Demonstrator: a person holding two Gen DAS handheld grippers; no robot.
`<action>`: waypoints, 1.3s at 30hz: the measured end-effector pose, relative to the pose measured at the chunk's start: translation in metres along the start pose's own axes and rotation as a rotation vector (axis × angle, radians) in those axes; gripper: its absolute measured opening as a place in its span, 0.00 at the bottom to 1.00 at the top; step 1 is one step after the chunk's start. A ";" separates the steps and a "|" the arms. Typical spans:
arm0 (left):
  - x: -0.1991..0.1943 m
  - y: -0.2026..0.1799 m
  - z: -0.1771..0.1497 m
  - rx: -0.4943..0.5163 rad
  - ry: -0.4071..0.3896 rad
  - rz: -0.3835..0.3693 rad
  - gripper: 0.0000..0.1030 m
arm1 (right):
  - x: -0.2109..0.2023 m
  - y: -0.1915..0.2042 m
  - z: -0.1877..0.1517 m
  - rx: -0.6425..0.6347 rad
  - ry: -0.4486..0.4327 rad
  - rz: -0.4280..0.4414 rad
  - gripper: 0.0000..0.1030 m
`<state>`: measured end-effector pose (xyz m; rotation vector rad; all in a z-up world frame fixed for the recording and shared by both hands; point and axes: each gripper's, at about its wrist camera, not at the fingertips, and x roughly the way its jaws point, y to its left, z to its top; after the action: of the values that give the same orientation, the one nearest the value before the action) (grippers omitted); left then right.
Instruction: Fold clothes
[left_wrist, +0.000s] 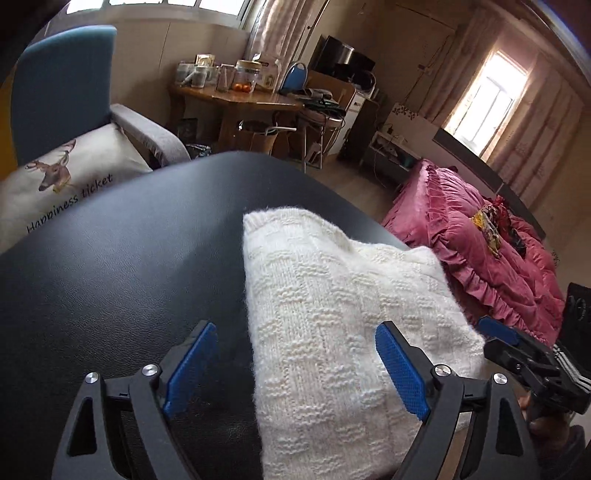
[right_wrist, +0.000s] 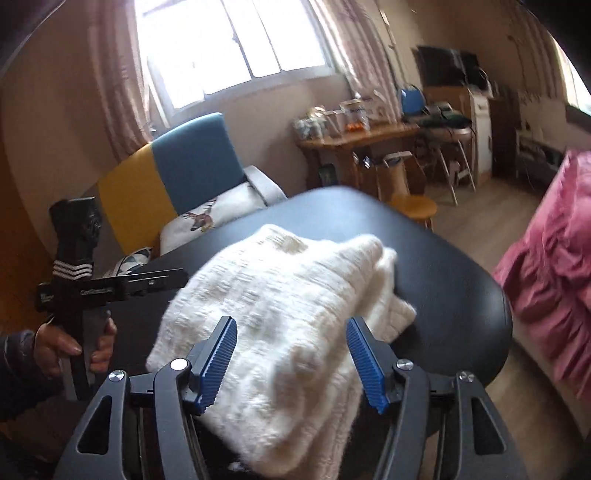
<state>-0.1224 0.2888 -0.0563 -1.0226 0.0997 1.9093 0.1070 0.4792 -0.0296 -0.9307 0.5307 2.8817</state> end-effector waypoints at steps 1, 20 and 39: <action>-0.002 -0.004 0.001 0.009 -0.007 -0.003 0.86 | -0.005 0.013 0.005 -0.059 -0.014 -0.006 0.62; 0.033 -0.048 -0.017 0.104 0.138 0.039 0.92 | 0.054 0.008 -0.071 -0.141 0.153 -0.099 0.57; -0.112 -0.049 -0.055 -0.053 -0.052 0.412 1.00 | 0.009 0.109 -0.022 -0.151 0.011 -0.419 0.66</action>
<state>-0.0273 0.2134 0.0012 -1.0465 0.2469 2.3199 0.0941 0.3685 -0.0185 -0.9447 0.0993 2.5606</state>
